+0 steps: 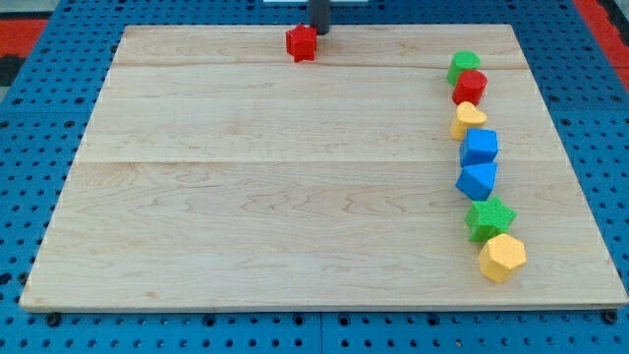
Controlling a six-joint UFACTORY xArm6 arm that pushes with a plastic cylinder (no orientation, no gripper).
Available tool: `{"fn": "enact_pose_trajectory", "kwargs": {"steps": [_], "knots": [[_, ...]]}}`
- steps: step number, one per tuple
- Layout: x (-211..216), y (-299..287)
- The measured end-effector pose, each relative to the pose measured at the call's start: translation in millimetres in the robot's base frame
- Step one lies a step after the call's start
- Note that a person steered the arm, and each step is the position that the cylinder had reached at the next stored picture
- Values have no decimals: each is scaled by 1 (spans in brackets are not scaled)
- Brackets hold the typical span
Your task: Push the red star slightly left
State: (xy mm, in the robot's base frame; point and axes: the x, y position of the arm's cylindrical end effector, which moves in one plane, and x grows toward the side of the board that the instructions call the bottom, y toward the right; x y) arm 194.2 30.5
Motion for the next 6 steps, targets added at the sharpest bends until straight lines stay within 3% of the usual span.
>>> {"fn": "enact_pose_trajectory", "kwargs": {"steps": [1, 3, 4, 6], "knots": [[4, 67], [22, -102], [15, -46], [1, 150]]}}
